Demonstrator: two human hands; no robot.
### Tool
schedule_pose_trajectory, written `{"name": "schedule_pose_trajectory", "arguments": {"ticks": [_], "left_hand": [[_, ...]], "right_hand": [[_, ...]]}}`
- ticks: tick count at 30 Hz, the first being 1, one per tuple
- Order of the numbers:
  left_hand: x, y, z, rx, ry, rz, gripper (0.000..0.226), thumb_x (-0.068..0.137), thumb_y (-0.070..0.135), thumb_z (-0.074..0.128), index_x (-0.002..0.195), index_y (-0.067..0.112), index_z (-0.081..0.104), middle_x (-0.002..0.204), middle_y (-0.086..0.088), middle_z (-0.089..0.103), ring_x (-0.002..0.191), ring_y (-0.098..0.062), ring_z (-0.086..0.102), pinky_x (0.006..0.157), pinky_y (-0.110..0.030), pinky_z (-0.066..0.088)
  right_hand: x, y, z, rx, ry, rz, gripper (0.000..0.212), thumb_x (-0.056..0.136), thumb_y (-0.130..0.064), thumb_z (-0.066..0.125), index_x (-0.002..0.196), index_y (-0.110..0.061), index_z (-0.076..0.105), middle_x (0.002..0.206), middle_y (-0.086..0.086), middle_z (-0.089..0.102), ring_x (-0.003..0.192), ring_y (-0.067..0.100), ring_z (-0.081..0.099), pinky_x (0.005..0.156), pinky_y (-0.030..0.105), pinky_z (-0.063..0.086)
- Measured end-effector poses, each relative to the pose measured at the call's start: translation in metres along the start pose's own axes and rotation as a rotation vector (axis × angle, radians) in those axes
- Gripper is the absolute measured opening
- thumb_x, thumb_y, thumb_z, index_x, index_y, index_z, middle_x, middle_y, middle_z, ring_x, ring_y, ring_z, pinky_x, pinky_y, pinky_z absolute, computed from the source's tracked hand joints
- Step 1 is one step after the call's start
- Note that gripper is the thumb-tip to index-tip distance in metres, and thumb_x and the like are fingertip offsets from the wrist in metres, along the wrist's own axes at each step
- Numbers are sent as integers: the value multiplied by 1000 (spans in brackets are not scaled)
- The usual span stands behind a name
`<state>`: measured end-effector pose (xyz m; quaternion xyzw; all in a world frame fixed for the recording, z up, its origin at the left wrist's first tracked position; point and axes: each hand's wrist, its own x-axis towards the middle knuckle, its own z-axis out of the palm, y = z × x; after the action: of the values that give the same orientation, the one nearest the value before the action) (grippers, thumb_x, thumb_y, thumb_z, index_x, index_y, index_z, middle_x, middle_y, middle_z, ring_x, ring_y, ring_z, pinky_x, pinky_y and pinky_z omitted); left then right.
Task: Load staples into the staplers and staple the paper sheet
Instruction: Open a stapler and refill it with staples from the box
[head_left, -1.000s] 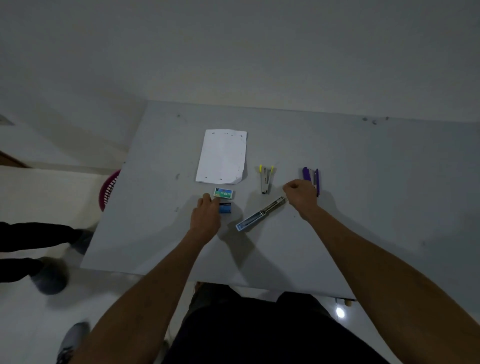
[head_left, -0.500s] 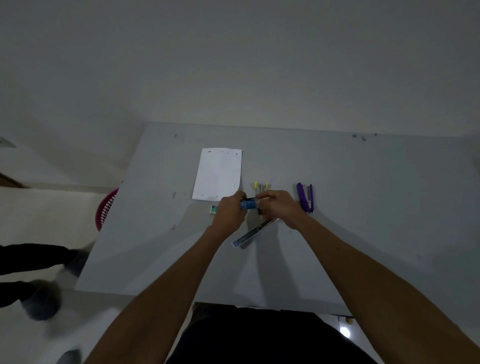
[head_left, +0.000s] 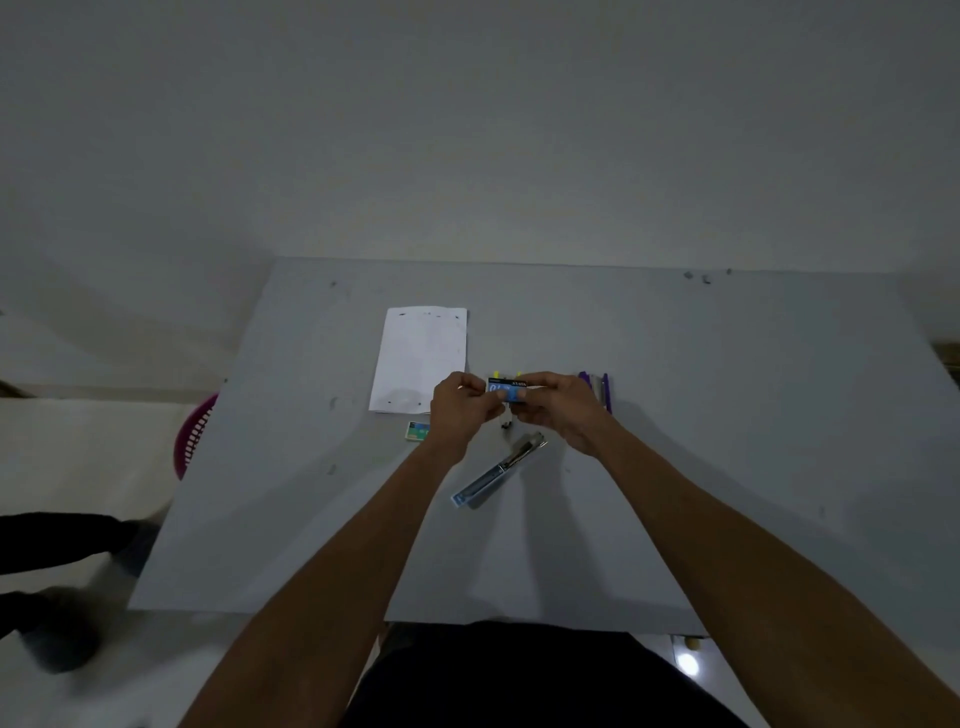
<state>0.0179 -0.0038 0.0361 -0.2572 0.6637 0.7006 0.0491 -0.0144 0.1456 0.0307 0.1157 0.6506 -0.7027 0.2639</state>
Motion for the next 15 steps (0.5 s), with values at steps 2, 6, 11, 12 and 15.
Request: {"name": "schedule_pose_trajectory", "arguments": {"ticks": [2,6,11,12,15], "left_hand": [[1,2,0,-80,-2,-31,19,77,-4,73,76,4,55,88,-21,65,75,-26,66,69,-28,61],[4,3,-1,-150,-25,-76,7,81,-5,68,81,-2,62,91,-20,65,74,-23,65,70,-23,60],[7,3,-1,-163,-1,-113,20,82,-2,69,99,-11,64,96,-21,66,75,-23,66,75,-25,59],[8,3,-1,-157,0,-109,23,81,-1,69,101,-12,64,97,-21,66,75,-23,66,75,-24,59],[8,5,1,-130,0,-96,27,81,-1,70,105,-11,64,98,-21,67,78,-24,66,75,-23,58]], "right_hand": [[0,-2,-3,25,-11,8,11,86,-4,66,96,-9,68,95,16,71,83,29,69,81,36,57],[-1,-6,-5,48,11,11,14,91,-4,59,104,-6,65,97,17,69,82,27,69,75,32,58],[-1,-13,-7,47,55,-25,17,91,-2,58,107,0,65,95,19,68,76,26,68,63,26,58],[-1,-14,-7,22,59,-41,16,90,-5,60,105,-1,66,95,18,68,75,27,68,64,27,59],[0,-13,-7,-138,103,-96,19,84,-10,70,102,-2,68,89,15,71,70,23,68,69,29,60]]}}
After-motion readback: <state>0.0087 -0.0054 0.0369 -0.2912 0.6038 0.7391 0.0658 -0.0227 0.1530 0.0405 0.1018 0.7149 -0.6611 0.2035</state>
